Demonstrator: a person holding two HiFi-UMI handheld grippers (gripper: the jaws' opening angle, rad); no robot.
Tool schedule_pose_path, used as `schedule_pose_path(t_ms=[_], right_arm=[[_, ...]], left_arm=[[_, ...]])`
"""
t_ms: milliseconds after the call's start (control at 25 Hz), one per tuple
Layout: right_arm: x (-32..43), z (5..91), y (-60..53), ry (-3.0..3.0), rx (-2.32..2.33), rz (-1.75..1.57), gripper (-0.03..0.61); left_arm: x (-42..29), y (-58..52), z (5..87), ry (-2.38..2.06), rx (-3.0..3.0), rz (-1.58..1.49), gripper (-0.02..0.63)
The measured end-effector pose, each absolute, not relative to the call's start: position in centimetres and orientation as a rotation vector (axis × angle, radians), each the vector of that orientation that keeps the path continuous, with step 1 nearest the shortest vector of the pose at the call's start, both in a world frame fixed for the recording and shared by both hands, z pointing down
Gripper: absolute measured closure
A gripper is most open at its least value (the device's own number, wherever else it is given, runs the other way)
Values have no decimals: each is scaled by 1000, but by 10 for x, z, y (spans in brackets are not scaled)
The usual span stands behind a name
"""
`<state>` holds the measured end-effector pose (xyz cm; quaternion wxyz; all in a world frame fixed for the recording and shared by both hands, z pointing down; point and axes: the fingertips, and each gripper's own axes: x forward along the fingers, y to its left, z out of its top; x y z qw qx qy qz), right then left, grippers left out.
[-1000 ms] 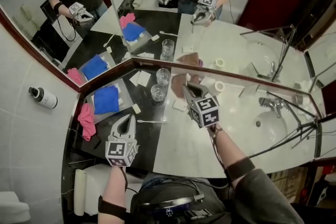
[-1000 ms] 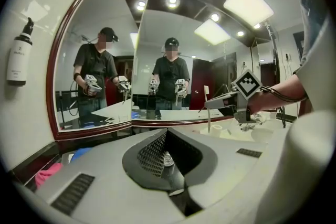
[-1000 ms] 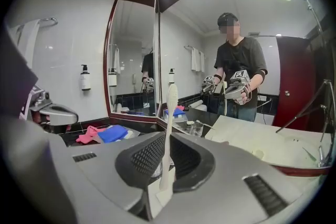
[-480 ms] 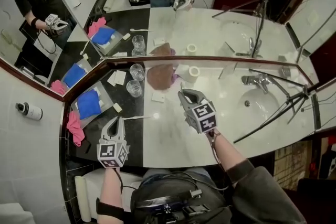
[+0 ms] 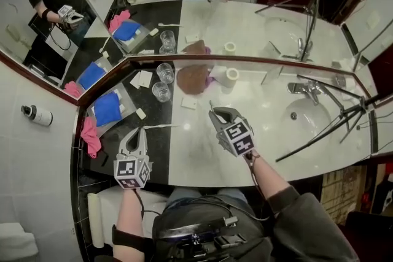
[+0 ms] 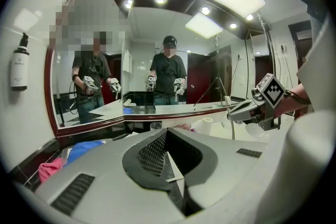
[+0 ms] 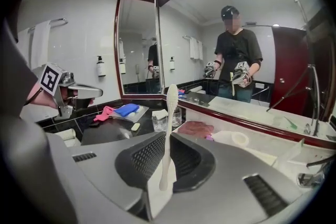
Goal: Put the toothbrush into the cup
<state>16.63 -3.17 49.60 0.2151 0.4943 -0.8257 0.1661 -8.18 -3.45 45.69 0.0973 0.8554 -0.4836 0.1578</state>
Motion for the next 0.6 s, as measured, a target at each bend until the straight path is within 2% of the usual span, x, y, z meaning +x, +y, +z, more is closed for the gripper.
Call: schedule_pose_path(t_ms=[600], right_arm=[[-34,603,-23,-2132,540,186,526]], left_arm=[[-191,-4,488,-1611,2333,430,614]])
